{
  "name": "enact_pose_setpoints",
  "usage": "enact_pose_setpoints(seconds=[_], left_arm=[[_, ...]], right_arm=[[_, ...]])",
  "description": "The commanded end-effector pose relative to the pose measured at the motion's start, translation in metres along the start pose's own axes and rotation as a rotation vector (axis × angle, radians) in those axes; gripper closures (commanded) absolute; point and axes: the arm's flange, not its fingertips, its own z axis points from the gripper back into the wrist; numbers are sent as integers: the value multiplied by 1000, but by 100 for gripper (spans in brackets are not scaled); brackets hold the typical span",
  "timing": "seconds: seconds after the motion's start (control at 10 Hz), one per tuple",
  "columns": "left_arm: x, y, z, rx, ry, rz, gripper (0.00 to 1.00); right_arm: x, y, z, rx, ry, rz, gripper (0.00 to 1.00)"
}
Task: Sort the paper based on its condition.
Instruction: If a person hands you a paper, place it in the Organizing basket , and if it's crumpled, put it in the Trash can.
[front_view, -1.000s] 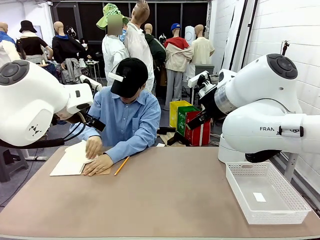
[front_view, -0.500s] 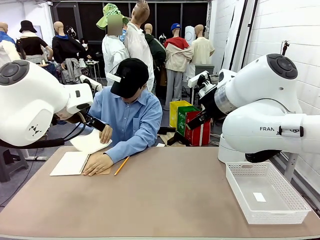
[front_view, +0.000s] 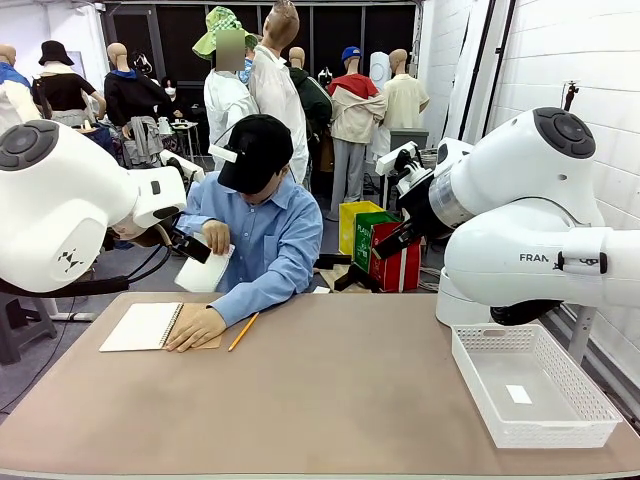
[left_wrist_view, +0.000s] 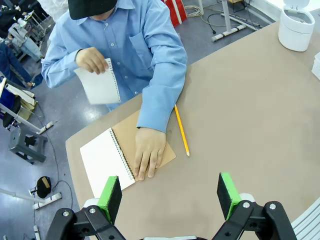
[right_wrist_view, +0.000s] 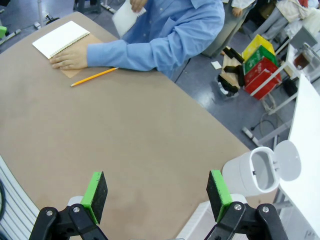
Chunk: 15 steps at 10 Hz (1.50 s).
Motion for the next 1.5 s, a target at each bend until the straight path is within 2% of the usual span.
enact_pose_setpoints(seconds=[0.0, 1.4], left_arm=[[0, 1, -1, 5, -5, -13, 0], [0, 1, -1, 5, -5, -13, 0]], right_arm=[[0, 1, 0, -4, 2, 3, 0], [0, 1, 0, -4, 2, 3, 0]])
